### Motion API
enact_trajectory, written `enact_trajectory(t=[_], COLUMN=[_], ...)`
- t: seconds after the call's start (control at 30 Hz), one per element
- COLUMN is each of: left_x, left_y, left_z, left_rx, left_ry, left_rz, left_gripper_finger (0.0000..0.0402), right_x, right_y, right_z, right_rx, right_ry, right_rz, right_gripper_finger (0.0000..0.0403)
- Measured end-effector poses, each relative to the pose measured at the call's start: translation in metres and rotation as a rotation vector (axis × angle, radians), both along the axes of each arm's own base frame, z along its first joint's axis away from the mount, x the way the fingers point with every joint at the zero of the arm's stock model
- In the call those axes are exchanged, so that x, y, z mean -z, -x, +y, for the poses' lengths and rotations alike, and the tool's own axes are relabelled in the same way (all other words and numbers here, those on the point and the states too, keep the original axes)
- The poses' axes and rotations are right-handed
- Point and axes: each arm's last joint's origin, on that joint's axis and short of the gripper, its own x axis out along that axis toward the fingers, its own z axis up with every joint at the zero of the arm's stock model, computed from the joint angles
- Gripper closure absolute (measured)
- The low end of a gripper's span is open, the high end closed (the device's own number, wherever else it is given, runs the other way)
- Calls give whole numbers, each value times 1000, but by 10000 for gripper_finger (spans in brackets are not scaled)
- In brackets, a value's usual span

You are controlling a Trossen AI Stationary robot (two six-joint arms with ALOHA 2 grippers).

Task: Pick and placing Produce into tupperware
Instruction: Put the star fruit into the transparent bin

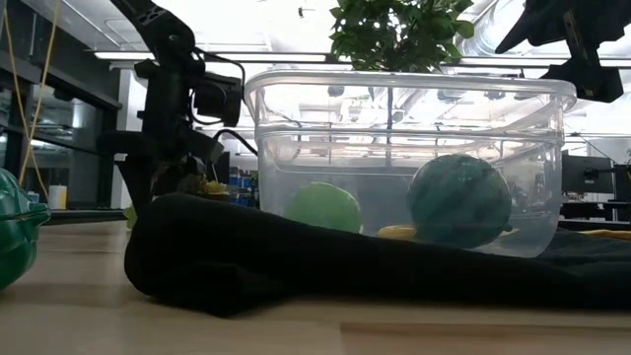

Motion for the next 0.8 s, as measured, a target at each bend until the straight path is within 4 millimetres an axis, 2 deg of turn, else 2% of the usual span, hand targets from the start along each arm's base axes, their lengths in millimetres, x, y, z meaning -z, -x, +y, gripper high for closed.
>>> enact_trajectory(t=[0.13, 0.33, 0.6, 0.8], left_x=[0, 0, 0, 0], left_y=[0, 0, 0, -1], left_z=[0, 0, 0, 0], left_rx=[-3, -5, -7, -21], left_ry=[0, -1, -1, -4], left_rz=[0, -2, -2, -6], left_gripper_finger=[189, 167, 193, 169], right_x=[0, 0, 1, 1], right_y=[0, 0, 0, 1], right_z=[0, 0, 0, 0], right_rx=[0, 0, 0, -1], right_ry=[3, 3, 4, 4], right_rz=[6, 6, 8, 9], right_gripper_finger=[121, 121, 121, 121])
